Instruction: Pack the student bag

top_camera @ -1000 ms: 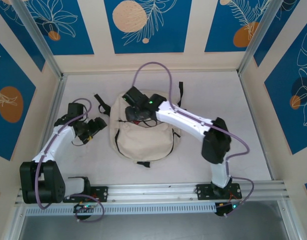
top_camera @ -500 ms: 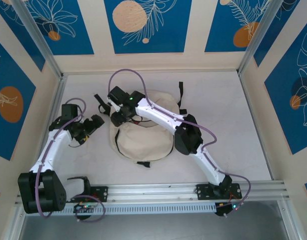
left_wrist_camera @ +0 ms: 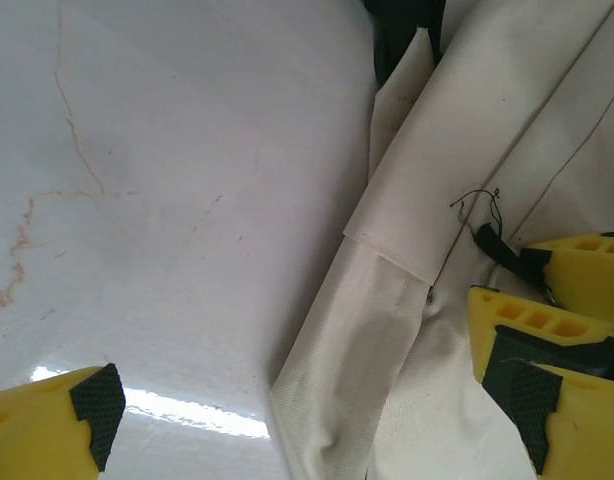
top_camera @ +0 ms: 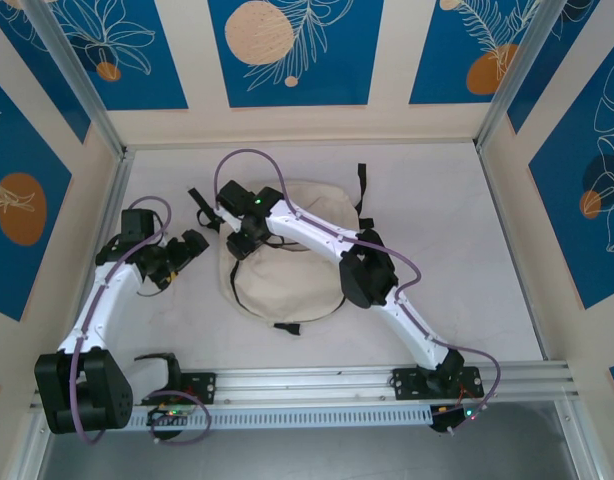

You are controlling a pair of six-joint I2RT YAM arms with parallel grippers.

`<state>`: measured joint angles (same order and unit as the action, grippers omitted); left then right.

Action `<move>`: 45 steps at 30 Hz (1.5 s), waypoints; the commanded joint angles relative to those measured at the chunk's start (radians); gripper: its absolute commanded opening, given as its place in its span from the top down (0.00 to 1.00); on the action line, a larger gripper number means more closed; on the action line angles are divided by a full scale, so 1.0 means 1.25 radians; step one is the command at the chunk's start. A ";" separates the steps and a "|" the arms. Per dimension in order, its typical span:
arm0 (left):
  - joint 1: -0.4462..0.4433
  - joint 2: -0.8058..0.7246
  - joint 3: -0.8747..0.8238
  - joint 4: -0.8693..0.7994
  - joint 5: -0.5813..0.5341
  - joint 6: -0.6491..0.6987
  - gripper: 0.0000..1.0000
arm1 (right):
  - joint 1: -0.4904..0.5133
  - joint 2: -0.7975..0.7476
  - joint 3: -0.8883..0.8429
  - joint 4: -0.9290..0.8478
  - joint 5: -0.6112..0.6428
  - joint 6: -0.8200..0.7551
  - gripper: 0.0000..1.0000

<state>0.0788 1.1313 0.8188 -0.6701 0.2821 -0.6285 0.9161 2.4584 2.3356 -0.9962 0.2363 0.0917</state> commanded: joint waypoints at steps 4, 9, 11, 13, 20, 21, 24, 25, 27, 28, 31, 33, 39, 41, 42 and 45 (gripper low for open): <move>0.012 -0.004 -0.005 -0.004 0.025 0.003 0.00 | -0.013 0.013 0.037 -0.037 0.053 -0.001 0.64; 0.012 0.001 -0.008 0.001 0.036 0.003 0.00 | -0.015 0.005 0.053 -0.039 0.073 0.023 0.80; 0.012 0.001 -0.010 0.004 0.044 0.003 0.00 | -0.013 -0.005 0.056 -0.035 0.077 0.035 0.85; 0.012 0.002 -0.012 0.010 0.058 0.002 0.00 | -0.012 -0.016 0.055 -0.030 0.069 0.047 0.92; 0.009 0.004 -0.025 0.046 0.128 -0.005 0.01 | -0.011 -0.059 0.032 -0.009 0.076 0.103 1.00; 0.008 0.006 -0.027 0.053 0.139 -0.006 0.01 | -0.010 -0.067 0.024 -0.003 0.079 0.108 1.00; -0.001 0.015 -0.029 0.074 0.175 -0.010 0.04 | -0.005 -0.103 -0.011 0.020 0.094 0.127 1.00; -0.006 0.020 -0.030 0.082 0.188 -0.013 0.05 | -0.004 -0.115 -0.024 0.027 0.102 0.136 1.00; -0.017 0.033 -0.032 0.104 0.215 -0.018 0.08 | 0.001 -0.138 -0.050 0.040 0.117 0.156 1.00; -0.025 0.041 -0.033 0.116 0.230 -0.022 0.09 | 0.002 -0.152 -0.067 0.047 0.118 0.167 1.00; -0.047 0.068 -0.033 0.160 0.270 -0.040 0.16 | 0.004 -0.185 -0.110 0.067 0.115 0.200 1.00; -0.060 0.088 -0.034 0.197 0.297 -0.063 0.21 | 0.005 -0.201 -0.132 0.075 0.112 0.225 1.00; -0.111 0.171 -0.009 0.277 0.344 -0.106 0.34 | 0.004 -0.225 -0.171 0.096 0.105 0.287 1.00; -0.134 0.197 0.011 0.285 0.339 -0.102 0.40 | 0.004 -0.229 -0.178 0.102 0.103 0.300 1.00; -0.142 0.210 0.018 0.287 0.335 -0.100 0.45 | 0.003 -0.230 -0.178 0.104 0.100 0.305 1.00; -0.159 0.255 0.038 0.294 0.329 -0.095 0.60 | -0.001 -0.234 -0.179 0.110 0.090 0.320 1.00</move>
<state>-0.1013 1.4178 0.8230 -0.3416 0.6708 -0.7528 0.9165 2.2307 2.1181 -0.8810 0.3626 0.4431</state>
